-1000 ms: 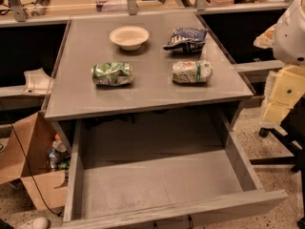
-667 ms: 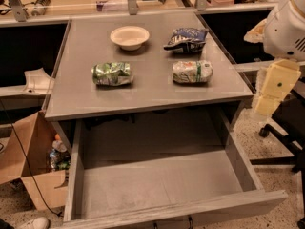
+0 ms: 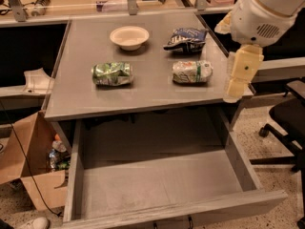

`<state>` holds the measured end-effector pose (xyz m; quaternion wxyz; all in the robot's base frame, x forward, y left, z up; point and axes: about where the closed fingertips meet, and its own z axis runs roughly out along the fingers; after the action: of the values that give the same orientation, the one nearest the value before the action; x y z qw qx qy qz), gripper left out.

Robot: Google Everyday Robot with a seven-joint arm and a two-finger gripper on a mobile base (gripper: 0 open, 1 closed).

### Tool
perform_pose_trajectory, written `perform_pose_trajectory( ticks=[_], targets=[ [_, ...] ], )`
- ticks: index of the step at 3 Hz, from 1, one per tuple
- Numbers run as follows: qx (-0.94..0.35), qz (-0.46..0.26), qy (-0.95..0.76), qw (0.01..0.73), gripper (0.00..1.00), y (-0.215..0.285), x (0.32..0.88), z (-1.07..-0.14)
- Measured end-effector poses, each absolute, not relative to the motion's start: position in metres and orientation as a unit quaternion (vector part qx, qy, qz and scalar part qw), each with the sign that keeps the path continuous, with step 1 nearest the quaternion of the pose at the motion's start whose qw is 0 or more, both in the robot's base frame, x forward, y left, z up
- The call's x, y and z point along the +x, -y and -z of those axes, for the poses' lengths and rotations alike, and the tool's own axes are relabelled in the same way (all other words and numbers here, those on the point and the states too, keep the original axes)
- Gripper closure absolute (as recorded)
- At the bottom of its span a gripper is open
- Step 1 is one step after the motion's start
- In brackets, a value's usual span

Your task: Place green can into top drawer

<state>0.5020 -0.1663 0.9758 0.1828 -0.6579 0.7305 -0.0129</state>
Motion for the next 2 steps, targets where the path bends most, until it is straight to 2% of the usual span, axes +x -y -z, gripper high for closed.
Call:
perform_pose_trajectory(
  ticks=[2],
  targets=[
    [-0.663,0.006,-0.724,0.192,0.0,0.1586,0.5105,-0.9736]
  ],
)
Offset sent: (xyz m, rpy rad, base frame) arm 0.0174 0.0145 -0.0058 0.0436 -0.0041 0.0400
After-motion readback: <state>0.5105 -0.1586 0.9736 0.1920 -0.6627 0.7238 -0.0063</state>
